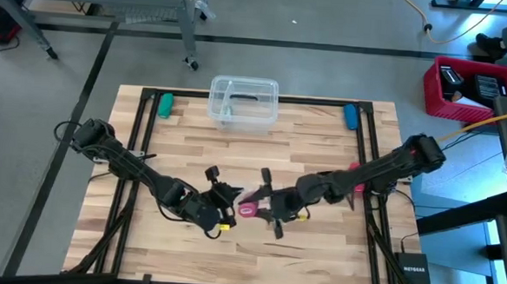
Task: Roll bandage
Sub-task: Put the rolled pink bandage into the transparent zip bag
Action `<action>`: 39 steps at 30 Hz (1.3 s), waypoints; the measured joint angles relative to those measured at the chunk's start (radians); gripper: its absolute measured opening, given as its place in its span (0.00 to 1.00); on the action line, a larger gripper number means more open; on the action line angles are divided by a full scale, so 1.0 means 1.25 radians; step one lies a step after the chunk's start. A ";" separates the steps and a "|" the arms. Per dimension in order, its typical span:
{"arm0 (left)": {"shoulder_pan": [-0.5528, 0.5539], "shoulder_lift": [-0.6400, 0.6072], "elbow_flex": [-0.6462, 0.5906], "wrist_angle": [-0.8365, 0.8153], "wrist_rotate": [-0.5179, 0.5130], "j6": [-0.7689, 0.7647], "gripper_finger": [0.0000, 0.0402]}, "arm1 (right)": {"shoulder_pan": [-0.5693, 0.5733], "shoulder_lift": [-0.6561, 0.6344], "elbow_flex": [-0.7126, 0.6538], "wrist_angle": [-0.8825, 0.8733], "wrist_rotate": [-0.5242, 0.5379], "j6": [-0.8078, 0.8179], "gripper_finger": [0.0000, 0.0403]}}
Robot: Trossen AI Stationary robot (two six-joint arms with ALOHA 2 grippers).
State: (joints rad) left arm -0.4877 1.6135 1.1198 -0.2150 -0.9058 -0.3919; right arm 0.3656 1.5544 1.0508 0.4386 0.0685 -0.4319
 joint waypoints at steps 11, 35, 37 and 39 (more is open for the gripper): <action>-0.008 -0.004 0.000 0.090 0.059 0.023 0.00 | 0.001 0.044 0.000 0.023 -0.016 -0.143 0.31; 0.038 -0.035 -0.002 0.116 0.074 -0.015 0.00 | 0.006 0.057 0.000 -0.014 -0.033 -0.275 0.31; 0.038 -0.035 -0.002 0.115 0.077 -0.016 0.00 | 0.008 0.065 0.000 0.006 -0.057 -0.270 0.31; 0.040 -0.035 -0.002 0.115 0.079 -0.016 0.00 | 0.016 0.070 0.000 0.020 -0.067 -0.269 0.31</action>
State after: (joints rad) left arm -0.4374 1.5696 1.1179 -0.0717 -0.8070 -0.4114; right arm 0.3854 1.6424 1.0512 0.4641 -0.0155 -0.7681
